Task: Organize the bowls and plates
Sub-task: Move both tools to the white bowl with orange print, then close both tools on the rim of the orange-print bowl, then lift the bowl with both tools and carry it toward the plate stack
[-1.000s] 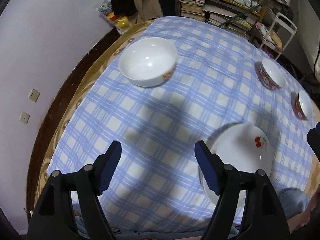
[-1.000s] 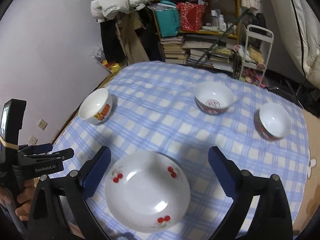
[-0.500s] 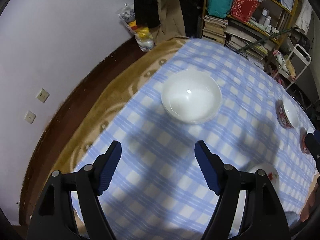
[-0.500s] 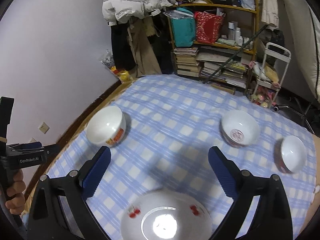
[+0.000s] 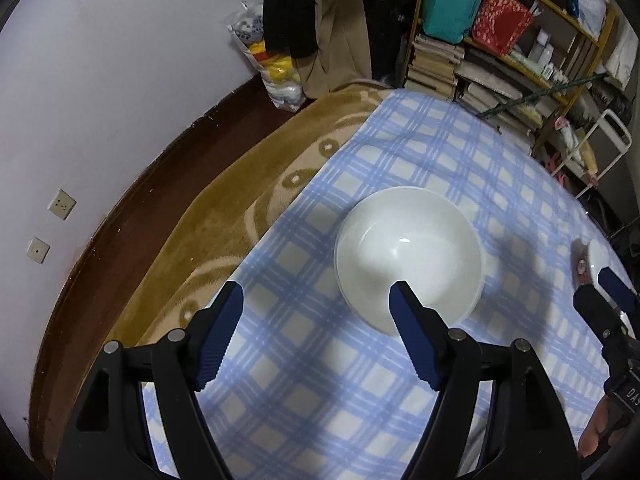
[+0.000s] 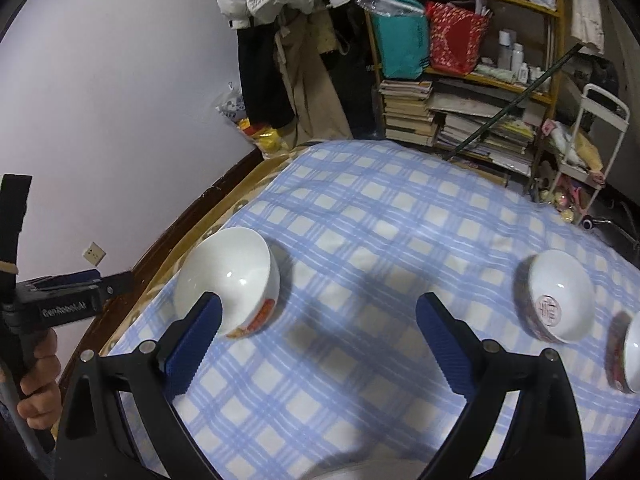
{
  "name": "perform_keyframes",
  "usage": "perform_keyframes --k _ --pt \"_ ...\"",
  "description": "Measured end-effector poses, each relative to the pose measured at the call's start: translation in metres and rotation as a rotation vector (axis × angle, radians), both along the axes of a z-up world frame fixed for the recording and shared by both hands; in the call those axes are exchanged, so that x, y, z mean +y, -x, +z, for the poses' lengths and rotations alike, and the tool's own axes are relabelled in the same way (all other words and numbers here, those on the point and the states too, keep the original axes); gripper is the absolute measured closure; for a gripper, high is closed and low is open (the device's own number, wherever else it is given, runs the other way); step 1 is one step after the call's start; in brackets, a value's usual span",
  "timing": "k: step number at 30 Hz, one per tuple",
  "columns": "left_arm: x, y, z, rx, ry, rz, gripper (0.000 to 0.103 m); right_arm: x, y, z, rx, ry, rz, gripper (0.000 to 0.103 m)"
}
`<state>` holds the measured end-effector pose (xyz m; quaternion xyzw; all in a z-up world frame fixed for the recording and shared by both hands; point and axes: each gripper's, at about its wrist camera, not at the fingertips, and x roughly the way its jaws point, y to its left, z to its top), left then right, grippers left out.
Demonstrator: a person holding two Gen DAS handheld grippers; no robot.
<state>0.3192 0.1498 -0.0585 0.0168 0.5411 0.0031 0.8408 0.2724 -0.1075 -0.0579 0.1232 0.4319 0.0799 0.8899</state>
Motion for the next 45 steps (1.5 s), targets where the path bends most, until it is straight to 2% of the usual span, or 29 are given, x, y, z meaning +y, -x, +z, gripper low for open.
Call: perform_keyframes --k 9,14,15,16,17,18,19,21,23,26,28,30,34,37,41,45 --pt "0.003 -0.031 -0.06 0.09 -0.022 0.012 0.028 0.026 -0.046 -0.043 0.091 -0.027 0.036 0.014" --pt "0.006 -0.044 -0.08 0.134 -0.003 0.043 0.028 0.029 -0.063 -0.072 0.197 -0.168 0.034 0.014" --pt "0.006 -0.046 -0.083 0.141 0.002 0.044 0.032 0.03 -0.065 -0.076 0.213 -0.182 0.032 0.014" --pt "0.006 -0.046 -0.084 0.145 0.005 0.049 0.048 0.032 -0.067 -0.082 0.229 -0.193 0.032 0.014" --pt "0.006 -0.047 -0.085 0.154 0.025 0.046 0.054 0.034 -0.068 -0.084 0.236 -0.195 0.034 0.015" --pt "0.006 -0.048 -0.087 0.172 0.059 0.036 0.066 0.038 -0.07 -0.088 0.249 -0.194 0.04 0.021" --pt "0.005 -0.048 -0.088 0.175 0.075 0.033 0.07 0.043 -0.072 -0.091 0.265 -0.196 0.053 0.026" --pt "0.003 -0.049 -0.09 0.171 0.075 0.038 0.073 0.051 -0.075 -0.098 0.313 -0.204 0.065 0.046" --pt "0.001 -0.051 -0.093 0.188 0.084 0.034 0.074 0.058 -0.075 -0.104 0.332 -0.213 0.066 0.056" --pt "-0.011 -0.054 -0.103 0.26 0.106 -0.05 0.08 0.066 -0.075 -0.109 0.34 -0.211 0.082 0.075" --pt "-0.021 -0.05 -0.1 0.255 0.069 -0.082 0.081 0.067 -0.073 -0.11 0.343 -0.191 0.077 0.078" --pt "-0.032 -0.043 -0.094 0.219 -0.002 -0.1 0.081 0.068 -0.071 -0.106 0.339 -0.177 0.088 0.079" --pt "-0.037 -0.039 -0.086 0.22 0.045 -0.091 0.085 0.065 -0.065 -0.103 0.354 -0.121 0.093 0.081" --pt "-0.046 -0.03 -0.073 0.186 0.022 -0.116 0.085 0.053 -0.057 -0.099 0.342 -0.124 0.083 0.083" --pt "-0.061 -0.016 -0.055 0.144 0.018 -0.156 0.086 0.03 -0.041 -0.092 0.332 -0.182 0.07 0.083" --pt "-0.082 0.001 -0.037 0.113 -0.007 -0.22 0.086 0.014 -0.024 -0.079 0.31 -0.148 0.066 0.084"
